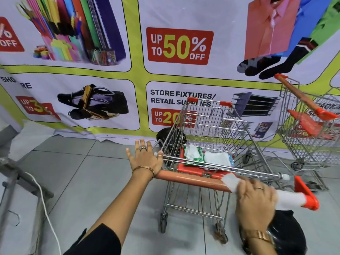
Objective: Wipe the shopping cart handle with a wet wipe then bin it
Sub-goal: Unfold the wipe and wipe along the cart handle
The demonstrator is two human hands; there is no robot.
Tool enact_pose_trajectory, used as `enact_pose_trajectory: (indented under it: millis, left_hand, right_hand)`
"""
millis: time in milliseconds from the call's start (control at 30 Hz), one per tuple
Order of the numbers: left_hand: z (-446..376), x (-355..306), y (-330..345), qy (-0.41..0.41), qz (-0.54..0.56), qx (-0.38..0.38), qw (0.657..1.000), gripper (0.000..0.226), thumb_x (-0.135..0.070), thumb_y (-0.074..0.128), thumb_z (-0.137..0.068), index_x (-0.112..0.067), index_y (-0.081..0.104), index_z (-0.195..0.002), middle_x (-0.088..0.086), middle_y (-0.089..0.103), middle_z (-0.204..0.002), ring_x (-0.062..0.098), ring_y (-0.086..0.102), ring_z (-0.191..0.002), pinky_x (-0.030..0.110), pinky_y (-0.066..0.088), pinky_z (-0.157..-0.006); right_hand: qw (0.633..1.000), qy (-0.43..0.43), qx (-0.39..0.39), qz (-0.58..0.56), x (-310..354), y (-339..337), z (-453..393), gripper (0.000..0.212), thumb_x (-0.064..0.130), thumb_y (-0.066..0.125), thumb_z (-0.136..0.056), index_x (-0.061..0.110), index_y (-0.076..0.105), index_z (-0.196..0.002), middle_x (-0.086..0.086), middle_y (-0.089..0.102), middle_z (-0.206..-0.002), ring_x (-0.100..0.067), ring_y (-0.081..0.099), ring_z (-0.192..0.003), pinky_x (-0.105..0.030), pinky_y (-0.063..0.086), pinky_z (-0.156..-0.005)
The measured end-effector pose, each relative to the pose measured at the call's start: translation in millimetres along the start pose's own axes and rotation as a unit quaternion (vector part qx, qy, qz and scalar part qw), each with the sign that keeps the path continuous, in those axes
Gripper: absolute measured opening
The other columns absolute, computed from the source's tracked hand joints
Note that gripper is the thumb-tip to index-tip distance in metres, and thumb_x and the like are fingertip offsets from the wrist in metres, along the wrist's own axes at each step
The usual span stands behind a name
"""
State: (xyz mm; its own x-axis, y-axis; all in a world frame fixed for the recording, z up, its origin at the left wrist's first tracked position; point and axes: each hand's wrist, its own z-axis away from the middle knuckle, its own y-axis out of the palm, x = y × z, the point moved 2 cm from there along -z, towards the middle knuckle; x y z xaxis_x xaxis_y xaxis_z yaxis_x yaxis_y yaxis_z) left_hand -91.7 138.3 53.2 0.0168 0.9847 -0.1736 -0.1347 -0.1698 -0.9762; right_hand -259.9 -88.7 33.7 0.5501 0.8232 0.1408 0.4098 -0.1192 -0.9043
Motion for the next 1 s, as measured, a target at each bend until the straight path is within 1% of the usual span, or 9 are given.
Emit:
enact_pose_trajectory:
  millis: [100, 167, 267, 400, 567, 700, 767, 867, 1000]
  left_hand:
    - [3.2, -2.9, 0.7, 0.010, -0.013, -0.006, 1.000, 0.066, -0.051, 0.018, -0.093, -0.017, 0.010, -0.149, 0.005, 0.000, -0.160, 0.022, -0.008, -0.147, 0.050, -0.005, -0.118]
    - [5.0, -2.6, 0.0, 0.017, -0.029, -0.014, 0.999, 0.066, -0.051, 0.018, -0.093, -0.016, 0.012, -0.149, 0.005, 0.001, -0.160, 0.022, -0.007, -0.147, 0.050, -0.005, -0.118]
    - [6.7, -1.6, -0.3, 0.039, -0.044, -0.019, 0.998, 0.065, -0.051, 0.018, -0.093, -0.018, 0.013, -0.149, 0.004, 0.004, -0.160, 0.021, -0.006, -0.147, 0.050, -0.005, -0.117]
    - [5.9, 0.0, 0.4, 0.051, -0.040, -0.012, 0.998, 0.065, -0.053, 0.020, -0.093, -0.018, 0.013, -0.149, 0.002, 0.001, -0.160, 0.022, -0.005, -0.147, 0.050, -0.002, -0.118]
    - [6.6, -1.6, 2.5, 0.053, -0.026, -0.007, 0.998, 0.066, -0.052, 0.021, -0.093, -0.018, 0.012, -0.149, 0.003, 0.000, -0.160, 0.022, -0.005, -0.147, 0.048, 0.000, -0.119]
    - [11.9, -3.9, 3.1, 0.063, -0.033, -0.010, 0.997, 0.065, -0.052, 0.020, -0.094, -0.017, 0.014, -0.149, 0.003, 0.004, -0.160, 0.022, -0.003, -0.148, 0.045, 0.001, -0.119]
    - [13.4, -3.2, 2.3, 0.065, -0.036, -0.015, 0.997, 0.066, -0.053, 0.019, -0.094, -0.017, 0.015, -0.149, 0.003, 0.005, -0.160, 0.022, -0.002, -0.148, 0.045, 0.001, -0.119]
    - [12.4, -1.8, 2.8, 0.068, -0.033, -0.014, 0.997, 0.066, -0.053, 0.020, -0.094, -0.016, 0.015, -0.149, 0.004, 0.006, -0.160, 0.022, -0.002, -0.148, 0.045, 0.003, -0.119]
    - [11.6, 3.0, 1.7, 0.057, -0.017, -0.014, 0.998, 0.068, -0.053, 0.022, -0.093, -0.015, 0.013, -0.149, 0.004, 0.004, -0.160, 0.022, -0.003, -0.148, 0.045, 0.003, -0.120]
  right_hand:
    - [0.997, 0.073, -0.018, -0.008, 5.5, 3.9, -1.5, 0.046, 0.028, 0.029, -0.082, 0.006, 0.069, -0.080, -0.022, 0.067, -0.082, -0.037, 0.058, -0.087, -0.045, 0.027, -0.095]
    - [0.999, 0.033, -0.015, -0.031, 47.4, 7.9, 4.0, 0.037, 0.025, 0.033, -0.077, 0.010, 0.065, -0.067, -0.016, 0.066, -0.072, -0.033, 0.059, -0.078, -0.044, 0.032, -0.088]
    - [0.995, -0.071, -0.012, -0.072, 104.2, 10.8, 18.6, 0.033, 0.029, 0.037, -0.080, 0.018, 0.068, -0.075, -0.005, 0.069, -0.071, -0.027, 0.061, -0.070, -0.038, 0.030, -0.079]
    - [0.986, -0.126, -0.039, -0.100, 65.6, 13.3, 14.6, 0.043, 0.037, 0.031, -0.089, 0.020, 0.070, -0.089, -0.005, 0.069, -0.076, -0.025, 0.055, -0.077, -0.036, 0.029, -0.075]
    - [0.994, 0.011, -0.098, -0.052, -57.3, 2.1, -6.3, 0.047, 0.029, 0.029, -0.088, 0.003, 0.068, -0.092, -0.022, 0.064, -0.081, -0.035, 0.053, -0.082, -0.044, 0.032, -0.082]
    - [0.984, 0.096, -0.118, -0.096, -32.6, 4.0, -3.7, 0.041, 0.024, 0.033, -0.086, 0.000, 0.067, -0.082, -0.024, 0.065, -0.080, -0.032, 0.045, -0.087, -0.044, 0.030, -0.087]
    - [0.986, 0.038, -0.107, -0.123, 15.3, 7.2, 5.5, 0.038, 0.025, 0.037, -0.082, 0.004, 0.069, -0.078, -0.021, 0.067, -0.077, -0.027, 0.039, -0.087, -0.043, 0.030, -0.083]
    - [0.989, -0.053, -0.061, -0.127, 75.9, 17.9, 23.3, 0.046, 0.043, 0.031, -0.090, 0.020, 0.071, -0.089, -0.004, 0.073, -0.086, -0.020, 0.040, -0.092, -0.040, 0.028, -0.088]
    - [0.982, -0.136, -0.034, -0.128, 55.5, 14.6, 21.7, 0.062, 0.046, 0.011, -0.095, 0.024, 0.069, -0.097, -0.001, 0.072, -0.089, -0.018, 0.041, -0.089, -0.036, 0.029, -0.083]
